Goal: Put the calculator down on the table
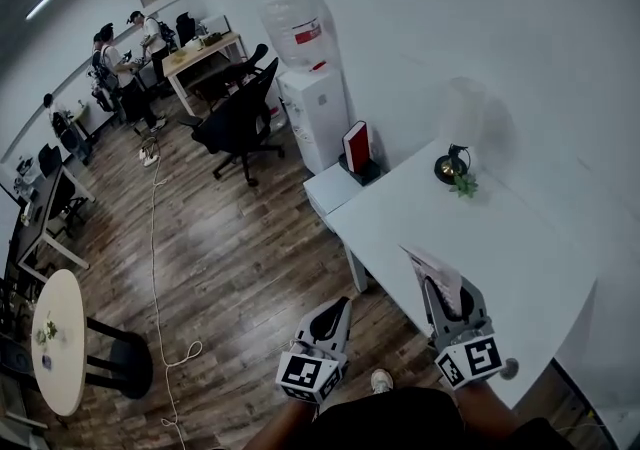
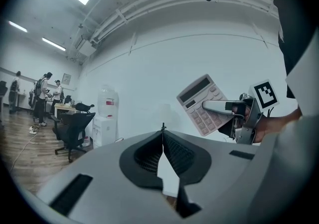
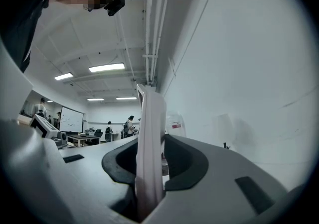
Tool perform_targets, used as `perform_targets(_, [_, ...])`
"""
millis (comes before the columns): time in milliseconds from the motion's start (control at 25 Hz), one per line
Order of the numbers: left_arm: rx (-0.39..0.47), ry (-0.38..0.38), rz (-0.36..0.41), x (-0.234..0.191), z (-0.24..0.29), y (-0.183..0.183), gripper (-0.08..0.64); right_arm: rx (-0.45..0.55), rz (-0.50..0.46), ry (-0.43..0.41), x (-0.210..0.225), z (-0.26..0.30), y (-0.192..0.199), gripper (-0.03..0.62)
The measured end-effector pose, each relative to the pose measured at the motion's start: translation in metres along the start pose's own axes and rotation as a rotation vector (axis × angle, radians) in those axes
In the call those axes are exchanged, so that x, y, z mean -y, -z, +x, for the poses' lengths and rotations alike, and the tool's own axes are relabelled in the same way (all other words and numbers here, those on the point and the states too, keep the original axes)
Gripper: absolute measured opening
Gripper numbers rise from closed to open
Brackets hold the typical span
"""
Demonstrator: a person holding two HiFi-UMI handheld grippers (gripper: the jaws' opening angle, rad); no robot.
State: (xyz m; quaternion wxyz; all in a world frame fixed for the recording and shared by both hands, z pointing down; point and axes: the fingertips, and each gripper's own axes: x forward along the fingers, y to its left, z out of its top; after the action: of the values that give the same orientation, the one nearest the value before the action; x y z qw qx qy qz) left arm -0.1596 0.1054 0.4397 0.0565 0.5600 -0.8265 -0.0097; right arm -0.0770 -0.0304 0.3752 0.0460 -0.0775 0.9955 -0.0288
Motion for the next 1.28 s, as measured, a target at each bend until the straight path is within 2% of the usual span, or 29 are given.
perform_targets(480, [-0.018, 0.061, -0.010, -0.024, 0.078, 0.004, 0.021, -0.015, -0.006, 0.023, 0.049, 0.054, 0.016, 0.123])
perform_targets(760, [-0.022, 0.192, 0.024, -0.034, 0.142, -0.004, 0.021, 0.012, 0.005, 0.085, 0.078, 0.089, 0.021, 0.123])
perform_targets(1040, [-0.019, 0.356, 0.082, -0.039, 0.221, -0.023, 0.021, 0.027, -0.026, 0.215, 0.122, 0.118, 0.018, 0.123])
perform_targets(1280, [-0.052, 0.481, 0.099, -0.045, 0.268, -0.018, 0.021, 0.040, 0.006, 0.339, 0.152, 0.133, 0.024, 0.123])
